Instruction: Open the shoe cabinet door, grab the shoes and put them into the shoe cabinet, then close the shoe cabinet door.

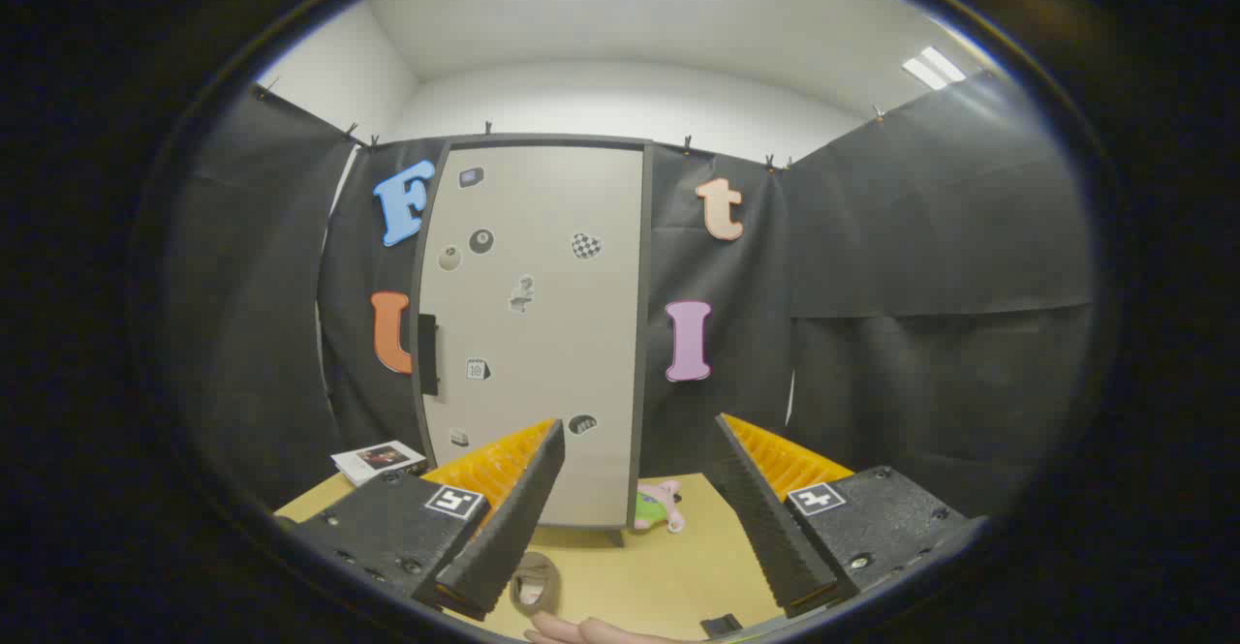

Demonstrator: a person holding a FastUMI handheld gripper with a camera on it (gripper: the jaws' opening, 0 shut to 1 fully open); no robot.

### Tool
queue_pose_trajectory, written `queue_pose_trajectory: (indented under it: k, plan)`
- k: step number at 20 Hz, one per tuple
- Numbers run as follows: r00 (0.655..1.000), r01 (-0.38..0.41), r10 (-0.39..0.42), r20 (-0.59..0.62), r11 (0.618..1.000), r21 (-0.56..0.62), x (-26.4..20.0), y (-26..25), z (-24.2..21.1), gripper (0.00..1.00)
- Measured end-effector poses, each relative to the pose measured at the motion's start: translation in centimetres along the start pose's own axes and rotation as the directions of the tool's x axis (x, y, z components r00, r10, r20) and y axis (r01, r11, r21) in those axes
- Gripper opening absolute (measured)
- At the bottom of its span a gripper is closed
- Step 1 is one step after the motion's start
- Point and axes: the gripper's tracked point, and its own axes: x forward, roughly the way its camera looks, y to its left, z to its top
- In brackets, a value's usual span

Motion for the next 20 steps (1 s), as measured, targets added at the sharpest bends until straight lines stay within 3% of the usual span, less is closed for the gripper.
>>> queue_pose_trajectory:
  k: [15, 20]
  plan:
    - [0.998, -0.034, 0.035, -0.054, 0.999, 0.033, -0.3, -0.3, -2.2, 0.99]
    - [0.999, -0.046, 0.047, -0.023, 0.999, 0.022, -0.8, -0.2, -1.8, 0.99]
